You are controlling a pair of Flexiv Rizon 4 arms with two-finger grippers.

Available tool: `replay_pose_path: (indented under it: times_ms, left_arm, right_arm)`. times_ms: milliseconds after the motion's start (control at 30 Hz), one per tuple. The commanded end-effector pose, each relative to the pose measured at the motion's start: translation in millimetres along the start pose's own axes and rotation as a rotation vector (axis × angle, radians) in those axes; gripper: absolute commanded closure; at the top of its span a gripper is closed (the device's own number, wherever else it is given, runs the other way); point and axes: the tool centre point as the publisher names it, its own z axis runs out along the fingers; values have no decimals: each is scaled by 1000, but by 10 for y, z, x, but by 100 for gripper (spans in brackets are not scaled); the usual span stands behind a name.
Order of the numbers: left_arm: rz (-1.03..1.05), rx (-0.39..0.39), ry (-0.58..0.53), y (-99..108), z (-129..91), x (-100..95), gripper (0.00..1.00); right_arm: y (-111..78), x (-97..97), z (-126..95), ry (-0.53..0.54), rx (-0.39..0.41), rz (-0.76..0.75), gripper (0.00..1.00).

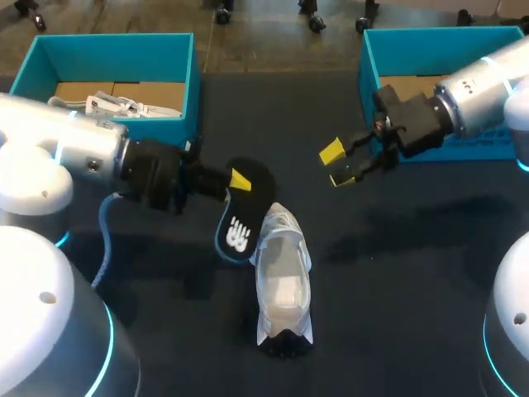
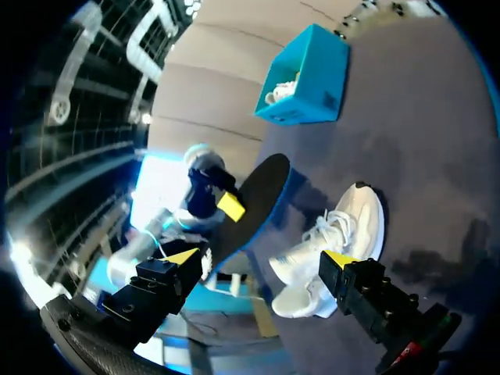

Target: Take the shoe out of the shoebox, open the shoe tongue, remove and reinsert the insole, then place the shoe into the shoebox

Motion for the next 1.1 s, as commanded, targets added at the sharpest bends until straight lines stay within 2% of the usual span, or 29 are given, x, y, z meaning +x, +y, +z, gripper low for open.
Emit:
replay_pose_path:
  times_ms: [33, 333, 367, 433, 600, 700, 833, 1100]
  left_arm:
    - [17, 0, 99, -30, -162, -47, 100]
    - [17, 0, 99, -30, -162, -47, 100]
    - [17, 0, 99, -30, -162, -47, 100]
    - [12, 5, 131, -169, -78, -25, 100]
    - [-72, 25, 125, -457, -181, -18, 100]
    - [-146, 61, 103, -566, -265, -12, 100]
    - [-235, 162, 78, -783, -432, -54, 100]
    - [-234, 163, 78, -804, -448, -59, 100]
  right_arm:
    - [-5, 47, -73, -176, 309, -411, 0]
    - [-5, 47, -73, -176, 309, -411, 0]
    - [-2, 54, -71, -204, 357, -483, 0]
    - [-63, 52, -67, -287, 418, -496, 0]
    - [-306, 3, -28, -401, 505, -614, 0]
    - [-457, -42, -40, -450, 491, -658, 0]
    - [-694, -91, -34, -508, 471, -717, 0]
    - [-711, -94, -30, -508, 471, -717, 0]
